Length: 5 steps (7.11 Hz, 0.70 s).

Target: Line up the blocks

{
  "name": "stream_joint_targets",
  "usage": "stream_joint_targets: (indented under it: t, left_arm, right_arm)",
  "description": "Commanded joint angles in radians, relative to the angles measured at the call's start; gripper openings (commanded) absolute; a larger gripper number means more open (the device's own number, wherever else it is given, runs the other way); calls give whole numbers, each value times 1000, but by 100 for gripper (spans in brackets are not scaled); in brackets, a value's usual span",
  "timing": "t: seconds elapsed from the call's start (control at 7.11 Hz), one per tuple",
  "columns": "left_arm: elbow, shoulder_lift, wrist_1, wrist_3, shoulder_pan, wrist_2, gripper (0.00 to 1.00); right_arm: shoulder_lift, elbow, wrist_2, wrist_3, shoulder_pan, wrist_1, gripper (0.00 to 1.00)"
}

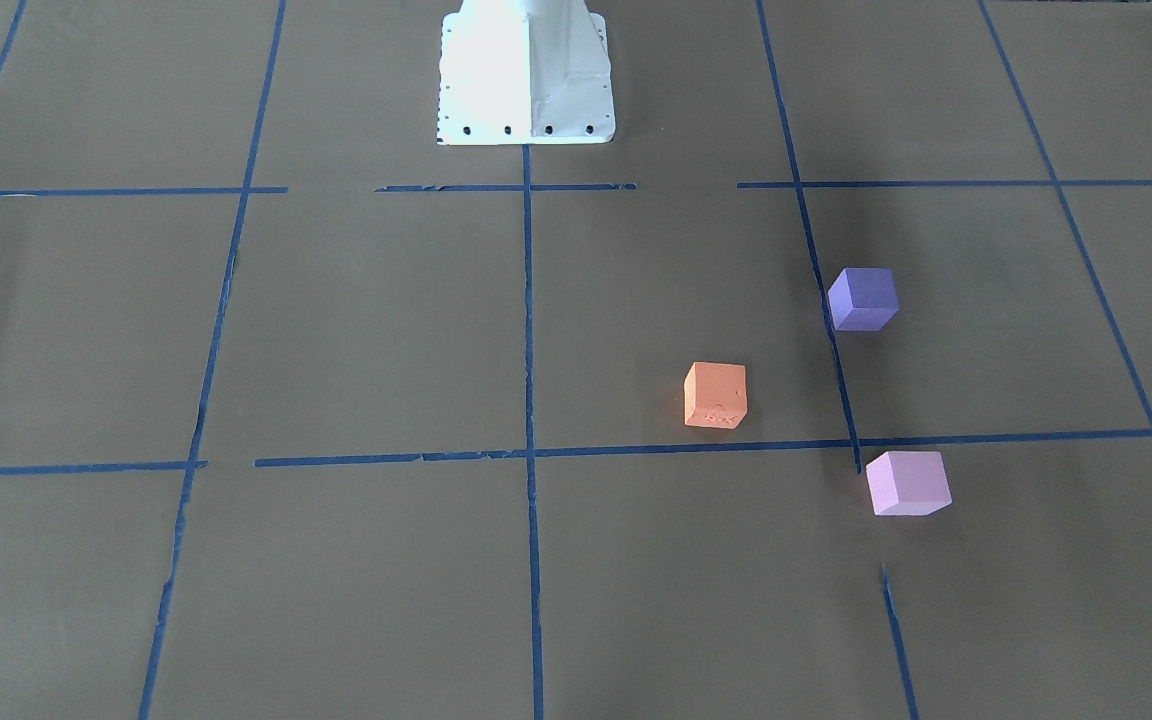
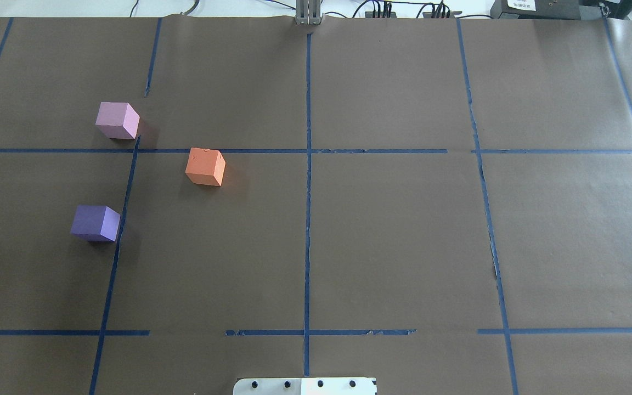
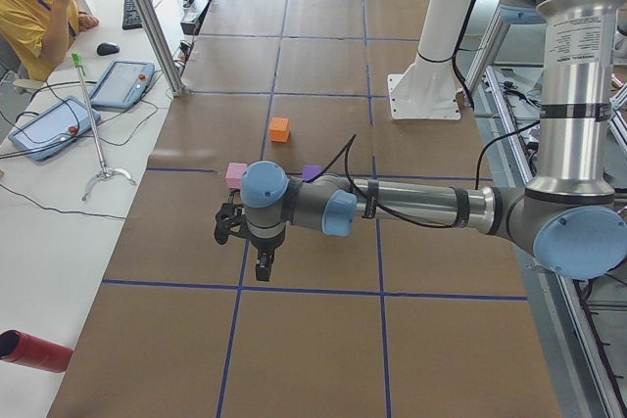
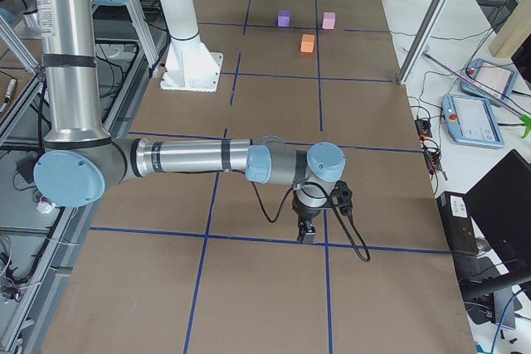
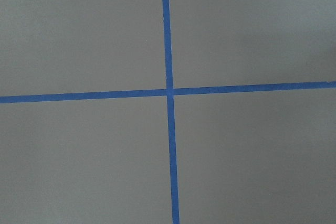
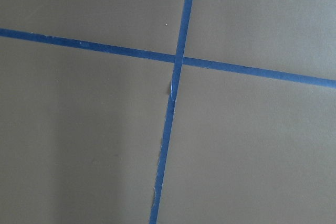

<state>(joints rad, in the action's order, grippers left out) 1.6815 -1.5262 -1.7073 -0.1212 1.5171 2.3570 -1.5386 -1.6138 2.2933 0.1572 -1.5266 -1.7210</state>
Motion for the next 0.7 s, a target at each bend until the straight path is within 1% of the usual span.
stream_joint_targets:
  t: [0.0,0.28,0.42,0.56]
  left_arm:
    - [7,-5,-21,0,0,-1,100]
    - [14,-12,-52,-9,-12,7,100]
    - [33,-43,-67,-9,-59,11,100]
    - [37,-114,-74,-9,-130,10,100]
  right_arm:
    - [0,0,0,-1,0,0,100]
    - [0,0,0,1,0,0,100]
    - [0,0,0,-1,-1,0,100]
    - [0,0,0,-1,-1,0,100]
